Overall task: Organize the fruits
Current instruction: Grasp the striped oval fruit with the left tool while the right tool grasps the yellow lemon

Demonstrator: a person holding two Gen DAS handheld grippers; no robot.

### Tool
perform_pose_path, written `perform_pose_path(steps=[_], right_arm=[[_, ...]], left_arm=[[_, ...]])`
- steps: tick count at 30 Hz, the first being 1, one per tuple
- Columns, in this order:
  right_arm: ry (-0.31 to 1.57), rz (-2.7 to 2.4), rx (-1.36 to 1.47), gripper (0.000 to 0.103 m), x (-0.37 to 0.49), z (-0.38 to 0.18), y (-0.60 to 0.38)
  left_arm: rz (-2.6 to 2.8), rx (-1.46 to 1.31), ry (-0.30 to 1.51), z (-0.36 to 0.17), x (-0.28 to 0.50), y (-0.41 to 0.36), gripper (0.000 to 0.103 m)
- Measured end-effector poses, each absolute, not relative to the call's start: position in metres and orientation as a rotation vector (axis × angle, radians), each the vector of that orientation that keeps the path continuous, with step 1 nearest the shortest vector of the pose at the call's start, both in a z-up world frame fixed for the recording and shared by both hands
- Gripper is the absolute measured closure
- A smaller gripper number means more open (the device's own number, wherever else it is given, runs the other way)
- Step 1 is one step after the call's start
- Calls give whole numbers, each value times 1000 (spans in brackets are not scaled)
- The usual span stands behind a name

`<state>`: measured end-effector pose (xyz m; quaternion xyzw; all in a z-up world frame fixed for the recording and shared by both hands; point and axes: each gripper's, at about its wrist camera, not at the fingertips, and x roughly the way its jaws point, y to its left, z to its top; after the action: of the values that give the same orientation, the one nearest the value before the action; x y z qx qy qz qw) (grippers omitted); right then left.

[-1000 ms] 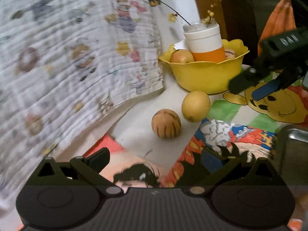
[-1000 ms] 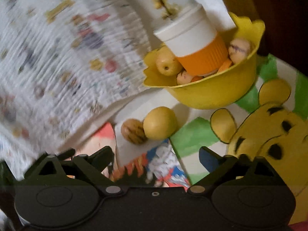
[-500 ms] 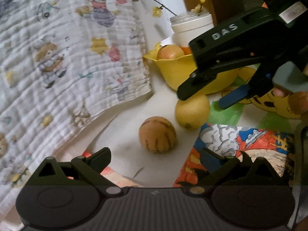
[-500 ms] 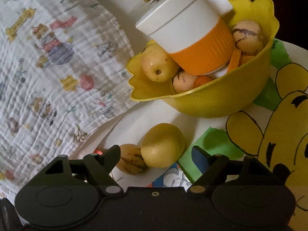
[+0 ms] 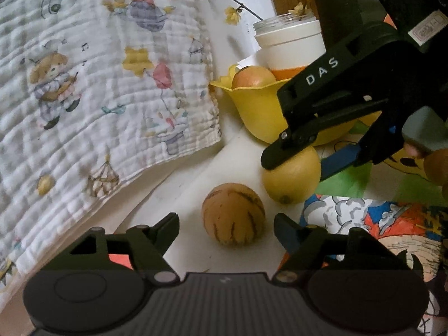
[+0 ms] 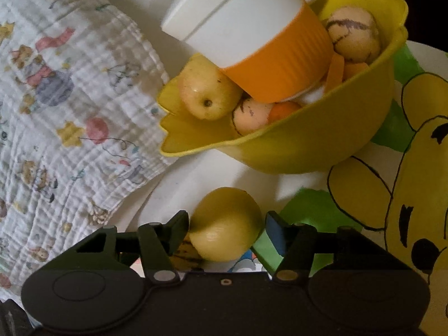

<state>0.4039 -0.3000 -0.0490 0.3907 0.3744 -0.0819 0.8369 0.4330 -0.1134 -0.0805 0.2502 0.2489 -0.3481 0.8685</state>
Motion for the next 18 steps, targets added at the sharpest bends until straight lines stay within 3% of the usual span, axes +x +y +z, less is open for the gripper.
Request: perform_pose_path(steps=[9, 11, 18], right_arm=[[795, -167, 819, 39, 409, -50, -297], [796, -167, 808, 39, 411, -50, -295], [796, -169, 775, 43, 414, -51, -293]], left_arm=[[-745, 487, 533, -80, 449, -119, 37], [-757, 481, 535, -81, 450, -120, 44], [-741, 453, 555, -80, 448, -122, 46]])
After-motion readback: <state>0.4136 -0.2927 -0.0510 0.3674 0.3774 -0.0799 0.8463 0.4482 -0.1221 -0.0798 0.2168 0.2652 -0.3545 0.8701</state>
